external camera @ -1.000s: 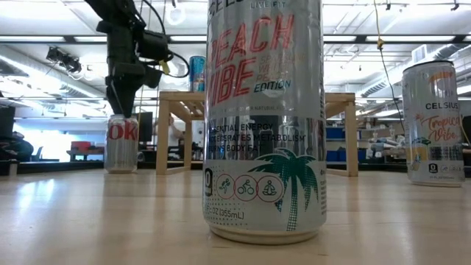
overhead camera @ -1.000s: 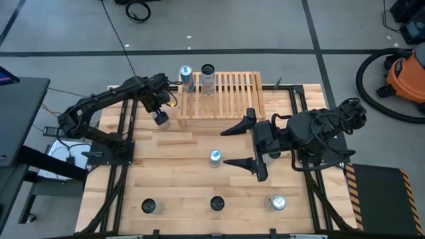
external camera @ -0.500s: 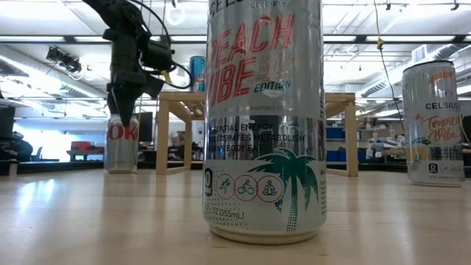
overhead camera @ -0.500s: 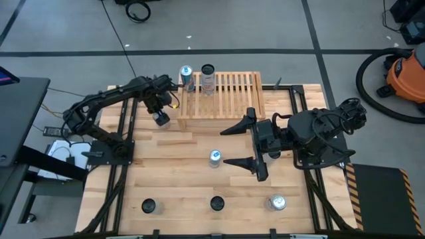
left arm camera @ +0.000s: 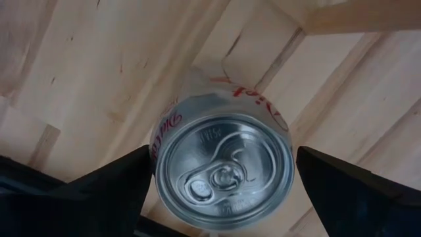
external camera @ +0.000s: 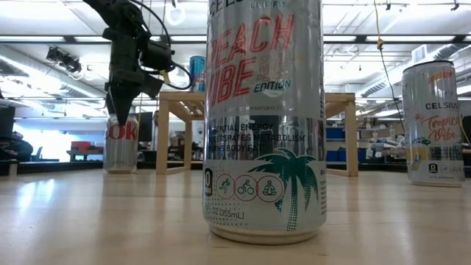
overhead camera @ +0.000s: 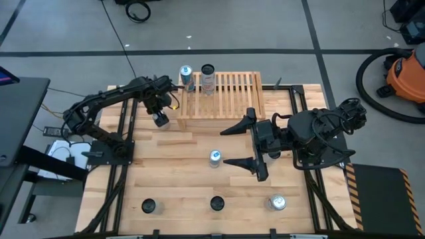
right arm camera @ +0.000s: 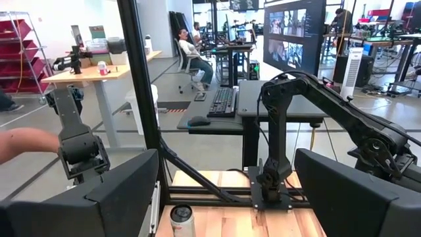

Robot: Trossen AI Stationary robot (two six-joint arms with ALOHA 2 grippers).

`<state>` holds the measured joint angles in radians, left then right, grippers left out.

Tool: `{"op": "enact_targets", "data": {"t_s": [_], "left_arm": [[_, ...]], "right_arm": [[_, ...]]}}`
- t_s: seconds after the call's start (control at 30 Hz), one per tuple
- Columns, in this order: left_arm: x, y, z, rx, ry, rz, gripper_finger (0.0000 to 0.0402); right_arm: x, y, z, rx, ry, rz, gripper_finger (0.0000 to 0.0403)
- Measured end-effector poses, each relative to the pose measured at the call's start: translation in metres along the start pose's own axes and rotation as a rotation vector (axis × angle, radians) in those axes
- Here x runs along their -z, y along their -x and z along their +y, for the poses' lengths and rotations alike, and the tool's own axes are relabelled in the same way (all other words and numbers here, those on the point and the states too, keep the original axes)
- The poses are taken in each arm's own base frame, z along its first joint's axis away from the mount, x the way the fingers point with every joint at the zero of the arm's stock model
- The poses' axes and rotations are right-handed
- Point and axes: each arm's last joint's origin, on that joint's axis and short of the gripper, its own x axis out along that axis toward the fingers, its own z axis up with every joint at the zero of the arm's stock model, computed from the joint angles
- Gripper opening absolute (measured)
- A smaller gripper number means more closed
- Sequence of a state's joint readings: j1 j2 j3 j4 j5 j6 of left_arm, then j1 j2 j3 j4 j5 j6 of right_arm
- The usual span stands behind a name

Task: Place canned beverage on shelf
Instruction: Put the top silver soda can on the shelf

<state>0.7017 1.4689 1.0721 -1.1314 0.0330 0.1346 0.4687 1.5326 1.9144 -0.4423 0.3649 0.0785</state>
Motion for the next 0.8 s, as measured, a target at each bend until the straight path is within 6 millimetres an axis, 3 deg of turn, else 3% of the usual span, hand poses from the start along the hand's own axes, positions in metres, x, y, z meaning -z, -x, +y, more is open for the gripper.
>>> {"op": "enact_targets", "data": {"t_s": [0.4, 0.8], "left_arm": [[0.001, 0.0004, -0.0004, 0.014, -0.024, 0.009, 0.03], [0.0071, 0.0012, -0.0036, 0.03, -0.059, 0.068, 0.03]], "right_arm": [[-0.0008, 0.0, -0.0002, 0.0, -0.003, -0.007, 0.0366], [-0.006, -0.0023, -0.0075, 0.029, -0.01, -0.055, 0.0366]]}}
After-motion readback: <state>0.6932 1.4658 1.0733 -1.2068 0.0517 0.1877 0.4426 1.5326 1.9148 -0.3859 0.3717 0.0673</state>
